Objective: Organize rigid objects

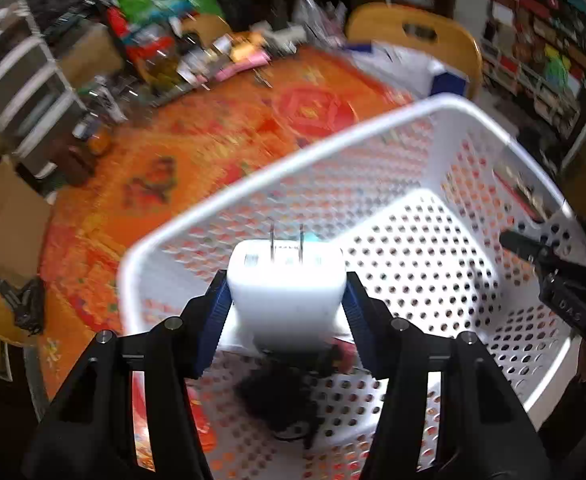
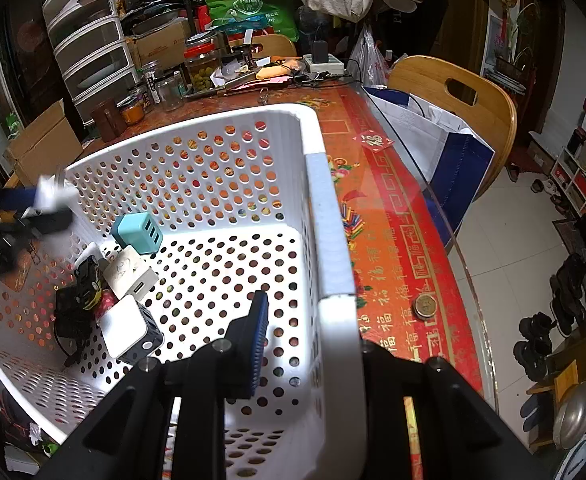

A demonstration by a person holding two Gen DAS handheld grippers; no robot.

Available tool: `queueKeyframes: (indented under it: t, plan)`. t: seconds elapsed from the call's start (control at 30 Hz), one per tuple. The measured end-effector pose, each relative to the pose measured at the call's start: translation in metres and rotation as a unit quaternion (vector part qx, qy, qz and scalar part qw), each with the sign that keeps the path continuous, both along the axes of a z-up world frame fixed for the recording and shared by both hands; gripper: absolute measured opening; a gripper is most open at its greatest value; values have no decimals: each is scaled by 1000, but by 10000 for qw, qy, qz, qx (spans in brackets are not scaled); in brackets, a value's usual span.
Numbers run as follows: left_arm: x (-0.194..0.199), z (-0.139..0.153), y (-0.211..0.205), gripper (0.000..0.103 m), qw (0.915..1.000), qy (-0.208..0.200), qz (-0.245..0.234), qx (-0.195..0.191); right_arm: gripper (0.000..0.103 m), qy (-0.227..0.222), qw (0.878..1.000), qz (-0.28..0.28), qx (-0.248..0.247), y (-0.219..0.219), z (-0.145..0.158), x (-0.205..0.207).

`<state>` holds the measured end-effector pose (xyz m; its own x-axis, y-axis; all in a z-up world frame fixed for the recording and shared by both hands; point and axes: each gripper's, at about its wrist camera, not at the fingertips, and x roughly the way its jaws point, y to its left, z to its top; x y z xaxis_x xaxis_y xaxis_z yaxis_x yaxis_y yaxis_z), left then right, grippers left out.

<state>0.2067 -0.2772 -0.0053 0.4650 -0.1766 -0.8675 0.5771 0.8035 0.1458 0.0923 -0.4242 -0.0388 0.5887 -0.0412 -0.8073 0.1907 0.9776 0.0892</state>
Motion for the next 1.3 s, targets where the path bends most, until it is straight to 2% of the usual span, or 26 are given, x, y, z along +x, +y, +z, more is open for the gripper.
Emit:
queueKeyframes:
  t: [0.17,0.4,0.47,0.53,0.6,0.63,0.7,0.73,0.77,0.8,0.87,0.93,1.0,1.07,1.17,1.3]
  plan:
    - [6,-27,-23,53,9986,447,-150,231,24,-2,10000,7,-2,0,0,0]
    - [12,-38,-23,54,9970,631,-88,436,25,-7,10000,15,8,0,0,0]
    - [12,-38,-22,61,9969,583,-75,515,25,0,10000,15,7,1,0,1]
    - [12,-36,-20,82,9974,544,-52,472,25,13,10000,20,3,2,0,2]
    - [11,-28,-13,95,9987,410,8,297,25,33,10000,25,-7,3,0,3]
    - [11,-23,-8,100,9990,378,14,226,26,40,10000,29,-11,3,0,4]
    - [6,-15,-1,101,9996,289,-9,41,29,54,10000,41,53,2,0,4]
    - [4,-12,3,103,9997,226,-32,-39,37,55,9999,43,73,2,0,5]
    - [1,-9,7,103,9998,154,-47,-111,50,45,9999,43,82,2,0,4]
    - [-2,-4,13,103,9998,25,-34,-196,57,22,9999,53,135,-1,1,2]
    - [-10,8,26,103,9989,-278,31,-368,87,-84,9997,21,219,-3,5,-5]
    - [-22,21,42,103,9962,-622,92,-598,100,-340,9992,-166,145,-3,14,-20]
    - [-38,35,62,103,9914,-1002,188,-817,103,-664,9969,-420,23,-1,28,-42]
    - [-53,46,80,103,9868,-1218,232,-1044,103,-1031,9927,-627,-20,6,42,-64]
    - [-83,59,116,103,9786,-1523,338,-1341,103,-1707,9804,-966,-206,31,61,-105]
    - [-136,76,166,103,9646,-2027,620,-1567,103,-2037,9727,-995,-488,73,79,-149]
